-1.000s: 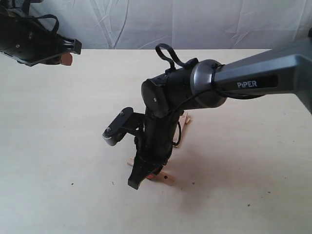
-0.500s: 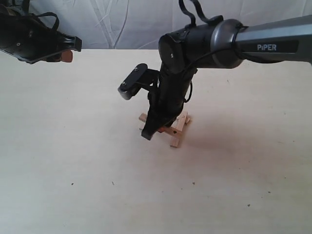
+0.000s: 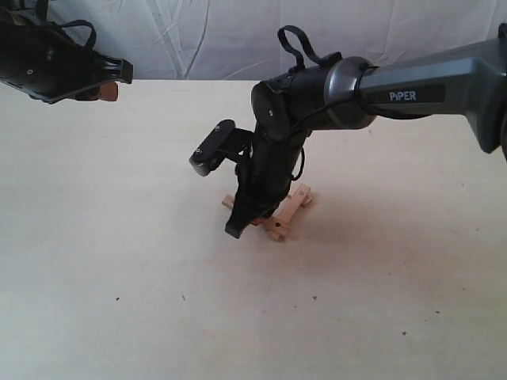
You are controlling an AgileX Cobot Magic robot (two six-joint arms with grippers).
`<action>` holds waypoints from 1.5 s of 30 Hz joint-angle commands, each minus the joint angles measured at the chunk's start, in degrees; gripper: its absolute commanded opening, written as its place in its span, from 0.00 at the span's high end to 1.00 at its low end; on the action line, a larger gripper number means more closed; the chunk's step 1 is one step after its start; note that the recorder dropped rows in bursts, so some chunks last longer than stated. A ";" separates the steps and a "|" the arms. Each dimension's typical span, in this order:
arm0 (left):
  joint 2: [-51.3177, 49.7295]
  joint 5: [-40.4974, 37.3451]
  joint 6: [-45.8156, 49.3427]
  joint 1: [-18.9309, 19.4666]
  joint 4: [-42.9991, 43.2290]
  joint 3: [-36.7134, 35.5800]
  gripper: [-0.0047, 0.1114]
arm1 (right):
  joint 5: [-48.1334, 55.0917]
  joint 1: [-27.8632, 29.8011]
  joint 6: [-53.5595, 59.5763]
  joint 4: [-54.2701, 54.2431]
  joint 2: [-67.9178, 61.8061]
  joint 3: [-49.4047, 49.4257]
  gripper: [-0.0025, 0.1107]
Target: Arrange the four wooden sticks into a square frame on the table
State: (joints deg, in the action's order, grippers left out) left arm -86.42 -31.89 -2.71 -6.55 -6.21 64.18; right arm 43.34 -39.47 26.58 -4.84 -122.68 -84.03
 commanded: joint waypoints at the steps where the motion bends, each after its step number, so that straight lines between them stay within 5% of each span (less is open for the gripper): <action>1: 0.31 0.72 0.02 0.04 -0.81 -0.17 0.62 | -0.65 0.28 0.35 0.48 -0.04 -0.27 0.98; 18: 0.31 0.72 0.02 0.04 -0.82 -0.17 0.62 | -2.12 0.68 -10.68 1.94 -1.64 -0.27 0.97; 24: 0.31 0.72 0.11 0.04 -1.05 -0.17 0.62 | -2.12 0.68 -11.31 1.94 -0.51 -0.27 0.57; 26: 0.31 0.72 0.11 0.04 -1.05 -0.17 0.62 | -2.12 0.68 -12.55 1.94 1.12 -0.27 0.51; 31: 0.44 1.12 0.25 0.04 -1.17 -0.17 0.62 | -0.27 2.76 -21.54 1.73 8.16 0.27 0.57; 34: 2.16 -0.35 0.25 0.04 -1.04 -1.10 0.69 | 0.42 6.14 -25.96 1.85 12.66 4.57 0.75; 37: 6.80 1.37 0.25 0.04 -1.04 -5.09 0.87 | -1.76 9.95 -26.96 1.85 19.64 11.98 0.98; 39: 11.04 2.71 0.30 0.04 -0.43 -8.03 0.96 | -5.07 12.49 -28.40 1.85 25.54 17.49 0.98; 45: 28.21 6.11 0.30 0.04 -0.42 -19.22 0.96 | -15.19 15.69 -28.69 4.84 48.12 33.67 0.98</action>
State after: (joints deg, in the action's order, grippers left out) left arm -65.42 -27.98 -2.61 -6.55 -6.69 49.84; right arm 32.48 -24.40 -1.94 -2.11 -83.87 -56.53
